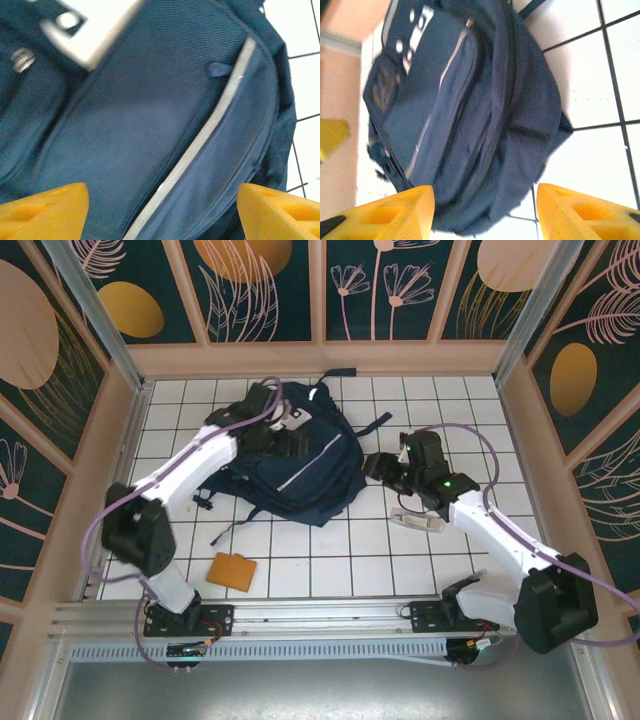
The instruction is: Pack books, pencil case, and school supplies into a backpack
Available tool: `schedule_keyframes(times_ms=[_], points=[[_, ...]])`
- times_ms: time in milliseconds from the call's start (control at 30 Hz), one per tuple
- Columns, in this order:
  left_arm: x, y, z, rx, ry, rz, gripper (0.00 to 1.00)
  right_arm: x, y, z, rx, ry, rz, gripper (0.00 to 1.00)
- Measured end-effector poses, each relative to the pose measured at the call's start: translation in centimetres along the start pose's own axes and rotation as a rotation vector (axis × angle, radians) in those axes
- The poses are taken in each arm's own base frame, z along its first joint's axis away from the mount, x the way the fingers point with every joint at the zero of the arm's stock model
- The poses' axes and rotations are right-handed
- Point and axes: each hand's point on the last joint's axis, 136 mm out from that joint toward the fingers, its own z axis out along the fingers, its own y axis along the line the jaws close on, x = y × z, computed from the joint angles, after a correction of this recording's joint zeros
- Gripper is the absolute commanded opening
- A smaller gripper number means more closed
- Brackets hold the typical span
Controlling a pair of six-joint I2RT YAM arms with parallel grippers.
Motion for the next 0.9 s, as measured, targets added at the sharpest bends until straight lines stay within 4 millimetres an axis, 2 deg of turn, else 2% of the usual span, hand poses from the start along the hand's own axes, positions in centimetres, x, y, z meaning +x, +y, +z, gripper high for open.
schedule_keyframes(times_ms=[100,200,333,400,500,567,700,867,900], points=[[1.6,3.9,-3.8,-0.058,-0.075,-0.136,0.66,3.5,2.5,0.4,-0.042,0.144,-0.152,0.54],[3.8,8.2,-6.5,-0.166,-0.147,-0.257,0.60,9.1,7.3,2.0,-0.141,0.327,-0.308,0.53],[7.2,13.7,-6.8,-0.292,-0.133,-0.410,0.60,17.3,13.0,5.0,-0.250,0.550,-0.461,0.53],[8.6,16.2,-6.5,-0.345,-0.115,-0.485,0.60,20.7,15.2,6.8,-0.285,0.635,-0.516,0.53],[9.6,18.2,-6.3,-0.369,-0.106,-0.568,0.60,24.2,17.5,9.8,-0.303,0.703,-0.581,0.55],[9.9,19.2,-6.2,-0.365,-0.111,-0.624,0.61,26.0,18.4,11.7,-0.293,0.722,-0.626,0.56],[10.6,21.4,-6.2,-0.369,-0.121,-0.720,0.60,28.9,18.7,14.7,-0.219,0.737,-0.736,0.57],[10.4,22.4,-6.5,-0.355,-0.152,-0.764,0.61,31.3,17.6,16.4,-0.108,0.741,-0.853,0.57],[10.2,22.4,-6.5,-0.347,-0.158,-0.763,0.61,31.6,17.3,16.7,-0.085,0.736,-0.874,0.53]])
